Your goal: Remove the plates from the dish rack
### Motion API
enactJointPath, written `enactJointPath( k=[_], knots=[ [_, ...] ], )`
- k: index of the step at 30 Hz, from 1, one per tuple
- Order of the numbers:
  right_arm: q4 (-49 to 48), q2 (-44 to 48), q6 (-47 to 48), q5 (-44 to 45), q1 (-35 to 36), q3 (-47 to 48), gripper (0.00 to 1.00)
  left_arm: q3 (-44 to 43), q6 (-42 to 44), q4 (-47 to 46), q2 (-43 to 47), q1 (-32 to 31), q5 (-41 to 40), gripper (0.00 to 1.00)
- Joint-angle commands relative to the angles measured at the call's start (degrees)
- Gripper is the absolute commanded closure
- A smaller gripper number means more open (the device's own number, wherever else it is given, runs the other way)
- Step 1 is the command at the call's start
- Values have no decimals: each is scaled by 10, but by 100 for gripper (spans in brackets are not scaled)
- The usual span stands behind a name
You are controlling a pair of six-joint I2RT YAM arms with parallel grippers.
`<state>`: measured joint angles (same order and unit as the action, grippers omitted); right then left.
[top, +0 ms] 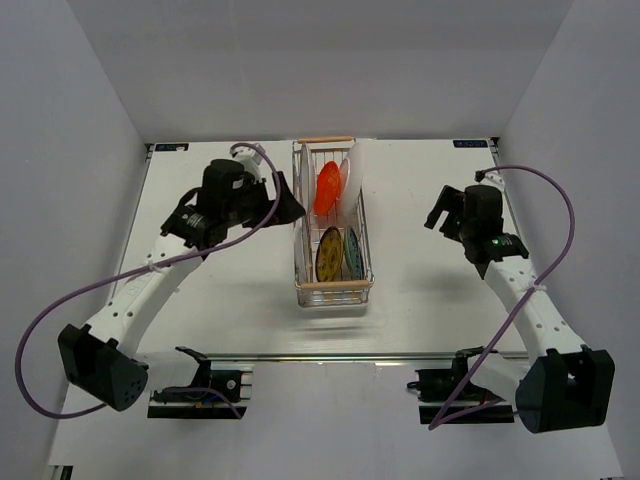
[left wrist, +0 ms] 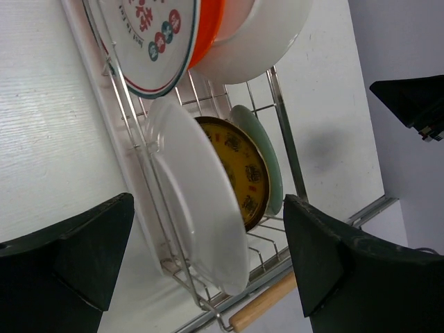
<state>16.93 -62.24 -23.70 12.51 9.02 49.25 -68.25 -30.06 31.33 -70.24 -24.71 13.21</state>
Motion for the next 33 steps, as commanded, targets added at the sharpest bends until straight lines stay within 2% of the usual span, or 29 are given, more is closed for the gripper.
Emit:
enactJointPath(
  k=[1, 8, 13, 17, 22, 27, 31, 33],
  knots=[
    [20, -22, 9, 1, -1, 30, 11, -49, -3, 46, -35, -43, -72, 2],
    [34, -46, 16, 8, -1, 44, 11, -111, -14, 101, -72, -111, -189, 2],
    [37, -59, 17, 15, -2, 44, 11, -159, -39, 177, -132, -159, -269, 3],
    [43, -68, 16, 30, -1, 46, 11, -180, -56, 213, -147, -178, -317, 12],
    [51, -79, 16, 38, -2, 54, 11, -205, -75, 246, -169, -199, -360, 31],
    [62, -91, 15, 50, -1, 59, 11, -219, -91, 277, -184, -223, -391, 45],
    [72, -104, 15, 52, -1, 65, 11, -240, -97, 302, -200, -234, -411, 63],
    [78, -108, 16, 55, -1, 71, 11, -255, -104, 314, -212, -241, -426, 67]
  ],
)
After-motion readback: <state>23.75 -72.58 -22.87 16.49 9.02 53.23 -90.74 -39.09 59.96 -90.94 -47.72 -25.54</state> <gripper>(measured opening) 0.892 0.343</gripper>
